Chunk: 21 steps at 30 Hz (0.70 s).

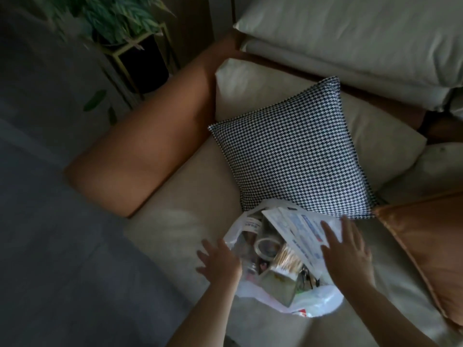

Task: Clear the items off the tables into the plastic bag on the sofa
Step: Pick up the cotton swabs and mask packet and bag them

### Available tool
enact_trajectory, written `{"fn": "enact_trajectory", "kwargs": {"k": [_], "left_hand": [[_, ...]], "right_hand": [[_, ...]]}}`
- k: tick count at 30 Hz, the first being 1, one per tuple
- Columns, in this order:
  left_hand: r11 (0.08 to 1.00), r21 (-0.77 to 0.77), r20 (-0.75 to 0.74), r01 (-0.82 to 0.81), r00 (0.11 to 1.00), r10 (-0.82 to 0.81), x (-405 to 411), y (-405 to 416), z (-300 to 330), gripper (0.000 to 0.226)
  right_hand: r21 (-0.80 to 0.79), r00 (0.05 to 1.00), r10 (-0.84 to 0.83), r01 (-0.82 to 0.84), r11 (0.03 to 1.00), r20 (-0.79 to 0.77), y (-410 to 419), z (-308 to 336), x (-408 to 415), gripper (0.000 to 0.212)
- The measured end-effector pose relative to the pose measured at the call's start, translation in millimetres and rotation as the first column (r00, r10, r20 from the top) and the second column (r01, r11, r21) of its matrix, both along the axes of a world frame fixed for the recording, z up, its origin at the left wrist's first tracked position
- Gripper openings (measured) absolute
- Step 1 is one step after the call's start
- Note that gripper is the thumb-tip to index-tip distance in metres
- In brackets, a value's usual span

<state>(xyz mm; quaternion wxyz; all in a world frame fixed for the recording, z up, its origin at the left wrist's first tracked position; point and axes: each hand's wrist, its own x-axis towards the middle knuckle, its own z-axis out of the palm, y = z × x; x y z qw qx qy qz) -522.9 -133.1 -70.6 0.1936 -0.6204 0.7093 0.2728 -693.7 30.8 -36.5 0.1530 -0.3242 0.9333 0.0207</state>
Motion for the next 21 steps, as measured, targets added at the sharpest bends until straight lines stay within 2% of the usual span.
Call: {"fn": "enact_trajectory", "kwargs": {"k": [2,4,6,8,10,11,14,15,17,19,21], "left_hand": [[0.993,0.068,-0.067,-0.095,0.993,0.099,12.1,0.1,-8.2,0.061],[0.994,0.072,-0.191,-0.084,0.977,0.097,17.0,3.4,-12.1,0.055],[0.999,0.021,-0.267,-0.051,0.962,0.054,13.7,5.5,-9.1,0.043],[0.999,-0.029,-0.300,-0.038,0.954,0.028,7.3,7.3,1.5,0.032],[0.999,-0.028,-0.332,-0.024,0.943,0.014,0.7,7.3,13.6,0.031],[1.000,-0.018,-0.348,-0.022,0.937,0.015,-2.5,6.5,19.0,0.032],[0.999,-0.023,-0.422,-0.049,0.906,0.035,-14.7,6.2,44.4,0.032],[0.996,-0.020,-0.473,-0.084,0.879,0.064,-18.7,7.3,53.1,0.032],[0.983,0.129,-0.559,-0.126,0.810,0.178,-26.2,9.6,72.0,0.028],[0.948,0.276,-0.568,-0.161,0.768,0.296,-30.2,12.8,88.8,0.020],[0.950,0.299,-0.557,-0.093,0.791,0.253,-30.7,15.8,102.6,0.032]], "right_hand": [[-0.063,0.987,-0.086,0.095,0.994,0.134,1.5,4.2,3.5,0.057],[-0.236,0.973,-0.117,0.163,0.958,0.198,-0.7,4.9,8.3,0.053],[-0.401,0.947,-0.129,0.245,0.883,0.296,-3.6,3.9,13.3,0.047],[-0.473,0.880,-0.184,0.400,0.785,0.439,-6.4,4.4,17.7,0.042],[-0.481,0.783,-0.232,0.555,0.679,0.577,-7.9,10.2,21.4,0.033],[-0.490,0.765,-0.238,0.584,0.647,0.598,-7.4,12.2,22.9,0.027],[-0.488,0.854,-0.268,0.484,0.726,0.447,0.1,20.5,20.7,0.017],[-0.474,0.857,-0.284,0.482,0.737,0.429,3.9,23.7,17.8,0.016],[-0.429,0.838,-0.325,0.513,0.743,0.439,9.7,32.2,10.9,0.019],[-0.388,0.781,-0.347,0.577,0.719,0.519,15.3,40.8,3.9,0.023],[-0.339,0.717,-0.352,0.629,0.699,0.602,21.7,51.3,-1.3,0.035]]}}
